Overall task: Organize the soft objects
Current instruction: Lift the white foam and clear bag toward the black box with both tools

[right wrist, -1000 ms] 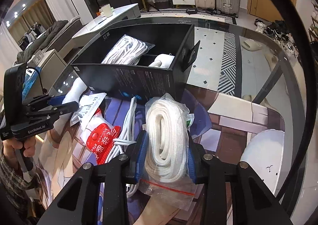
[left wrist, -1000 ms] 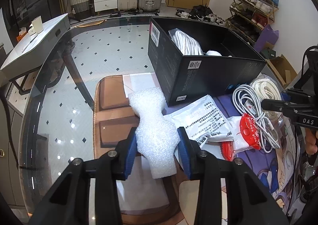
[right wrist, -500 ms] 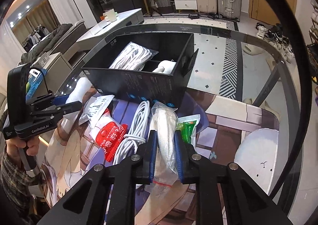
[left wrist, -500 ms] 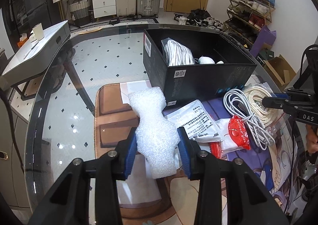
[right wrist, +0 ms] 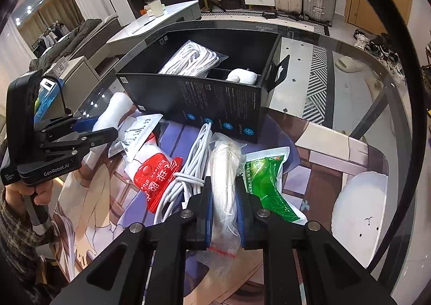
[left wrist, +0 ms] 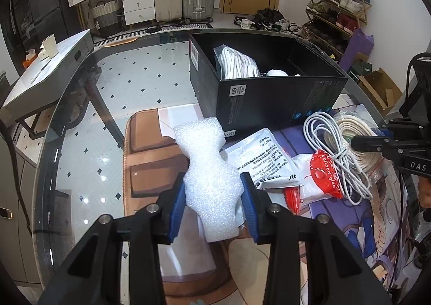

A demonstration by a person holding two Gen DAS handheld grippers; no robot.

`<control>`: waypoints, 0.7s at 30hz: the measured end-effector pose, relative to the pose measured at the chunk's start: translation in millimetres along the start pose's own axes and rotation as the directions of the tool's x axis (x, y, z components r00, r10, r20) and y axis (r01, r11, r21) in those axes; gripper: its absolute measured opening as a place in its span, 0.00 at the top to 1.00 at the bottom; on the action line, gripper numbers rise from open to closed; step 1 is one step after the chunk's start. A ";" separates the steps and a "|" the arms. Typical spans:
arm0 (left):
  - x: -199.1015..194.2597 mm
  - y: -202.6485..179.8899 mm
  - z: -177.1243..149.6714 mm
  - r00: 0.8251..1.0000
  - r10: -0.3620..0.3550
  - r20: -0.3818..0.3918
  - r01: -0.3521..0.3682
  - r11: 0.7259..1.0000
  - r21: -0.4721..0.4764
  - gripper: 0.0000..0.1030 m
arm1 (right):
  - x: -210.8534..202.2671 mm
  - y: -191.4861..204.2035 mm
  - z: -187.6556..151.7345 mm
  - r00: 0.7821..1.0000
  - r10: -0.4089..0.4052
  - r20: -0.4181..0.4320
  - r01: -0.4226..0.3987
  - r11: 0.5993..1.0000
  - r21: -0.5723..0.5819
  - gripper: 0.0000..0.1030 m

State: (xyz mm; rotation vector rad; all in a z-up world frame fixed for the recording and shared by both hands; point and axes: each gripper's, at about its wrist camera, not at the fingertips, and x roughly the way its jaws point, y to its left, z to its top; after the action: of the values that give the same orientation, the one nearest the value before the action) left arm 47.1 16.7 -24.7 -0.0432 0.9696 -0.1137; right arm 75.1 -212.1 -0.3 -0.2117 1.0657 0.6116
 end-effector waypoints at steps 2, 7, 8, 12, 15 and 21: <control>-2.6 0.5 0.1 1.000 -0.001 0.015 0.001 1.000 -0.007 0.64 | -5.8 -0.7 -0.5 1.000 0.000 0.016 0.000 1.000 0.003 0.86; -12.5 -3.3 0.4 0.999 0.000 0.032 0.000 1.000 0.006 0.64 | -25.9 -10.0 -0.9 0.998 0.012 0.069 -0.015 0.999 0.043 0.86; -15.3 -4.7 0.2 0.999 0.000 0.036 0.000 1.000 0.005 0.64 | -29.9 -11.7 -0.5 0.997 0.011 0.078 -0.014 0.999 0.048 0.86; -25.4 -8.2 1.3 0.999 -0.003 0.054 0.002 1.000 0.010 0.64 | -46.8 -13.2 0.9 0.993 0.012 0.115 -0.019 0.998 0.056 0.86; -30.9 -11.7 4.4 0.998 0.003 0.065 -0.004 1.000 0.020 0.64 | -55.6 -11.1 2.9 0.991 0.023 0.135 -0.031 0.998 0.057 0.86; -43.8 -22.5 10.6 0.996 0.010 0.094 -0.014 0.999 0.041 0.64 | -62.9 3.2 7.9 0.987 0.038 0.154 -0.043 0.999 0.026 0.86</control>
State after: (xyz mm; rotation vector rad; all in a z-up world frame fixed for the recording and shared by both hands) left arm 29.5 -0.7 19.2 -0.0043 0.8736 -0.1198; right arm 58.0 -229.0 58.5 -0.1155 0.9319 0.6378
